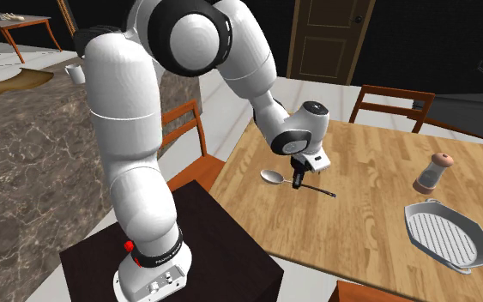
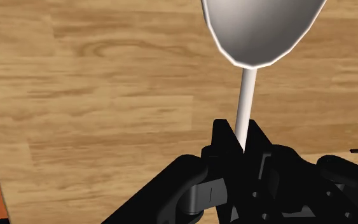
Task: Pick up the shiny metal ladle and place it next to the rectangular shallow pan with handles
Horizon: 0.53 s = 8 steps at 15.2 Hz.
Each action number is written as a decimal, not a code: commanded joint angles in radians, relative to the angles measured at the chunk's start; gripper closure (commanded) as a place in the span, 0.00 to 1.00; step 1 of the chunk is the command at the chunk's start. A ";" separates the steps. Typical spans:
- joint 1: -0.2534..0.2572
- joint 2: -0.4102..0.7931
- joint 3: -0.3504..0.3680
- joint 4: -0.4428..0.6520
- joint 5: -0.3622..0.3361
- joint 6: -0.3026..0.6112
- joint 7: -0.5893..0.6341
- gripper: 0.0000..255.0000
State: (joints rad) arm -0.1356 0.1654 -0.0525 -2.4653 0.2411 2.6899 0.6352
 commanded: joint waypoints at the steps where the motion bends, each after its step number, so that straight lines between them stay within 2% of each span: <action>1: -0.014 0.050 -0.009 0.081 -0.003 -0.034 -0.016 1.00; 8: -0.051 0.254 -0.023 0.411 -0.014 -0.166 -0.036 1.00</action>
State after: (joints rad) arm -0.1820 0.3876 -0.0738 -2.1069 0.2294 2.5460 0.6002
